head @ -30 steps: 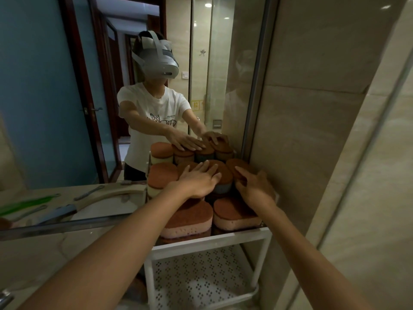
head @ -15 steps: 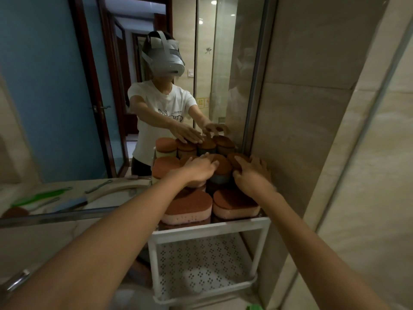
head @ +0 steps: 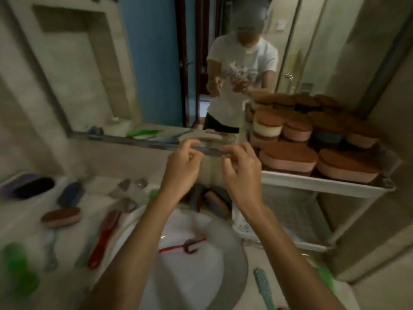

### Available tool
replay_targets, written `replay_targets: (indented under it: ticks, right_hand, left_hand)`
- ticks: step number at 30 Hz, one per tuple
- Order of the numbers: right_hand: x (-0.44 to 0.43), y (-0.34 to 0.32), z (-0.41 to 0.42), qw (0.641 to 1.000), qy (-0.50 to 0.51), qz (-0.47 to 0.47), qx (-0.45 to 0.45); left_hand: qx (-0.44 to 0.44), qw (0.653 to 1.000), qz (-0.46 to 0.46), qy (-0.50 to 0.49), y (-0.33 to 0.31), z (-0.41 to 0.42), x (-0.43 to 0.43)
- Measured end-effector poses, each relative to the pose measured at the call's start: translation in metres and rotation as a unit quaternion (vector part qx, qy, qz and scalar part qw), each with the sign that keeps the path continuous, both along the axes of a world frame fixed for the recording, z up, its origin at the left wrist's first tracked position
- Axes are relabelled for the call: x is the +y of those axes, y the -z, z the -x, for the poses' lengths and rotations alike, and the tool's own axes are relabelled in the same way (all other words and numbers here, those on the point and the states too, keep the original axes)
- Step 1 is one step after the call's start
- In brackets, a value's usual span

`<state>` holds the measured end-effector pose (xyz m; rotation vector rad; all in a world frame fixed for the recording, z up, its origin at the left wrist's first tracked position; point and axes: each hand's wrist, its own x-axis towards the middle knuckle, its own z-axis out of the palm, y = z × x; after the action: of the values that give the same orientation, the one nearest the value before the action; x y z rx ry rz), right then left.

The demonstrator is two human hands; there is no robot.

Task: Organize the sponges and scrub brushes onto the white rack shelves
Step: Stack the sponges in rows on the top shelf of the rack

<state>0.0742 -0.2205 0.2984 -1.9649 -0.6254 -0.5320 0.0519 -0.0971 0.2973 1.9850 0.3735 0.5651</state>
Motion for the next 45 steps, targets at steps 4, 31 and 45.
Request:
replay_targets:
  ticks: [4, 31, 45]
  right_hand:
    - [0.084, 0.059, 0.045, 0.988, -0.101, 0.063, 0.098]
    - [0.437, 0.235, 0.088, 0.707, -0.144, 0.189, 0.666]
    - [0.47, 0.219, 0.071, 0.666, -0.13, -0.132, 0.722]
  left_hand:
    - [0.101, 0.988, 0.05, -0.104, 0.076, 0.068, 0.081]
    - [0.382, 0.889, 0.138, -0.212, 0.226, 0.122, 0.438]
    - [0.218, 0.866, 0.414, -0.176, 0.224, 0.128, 0.448]
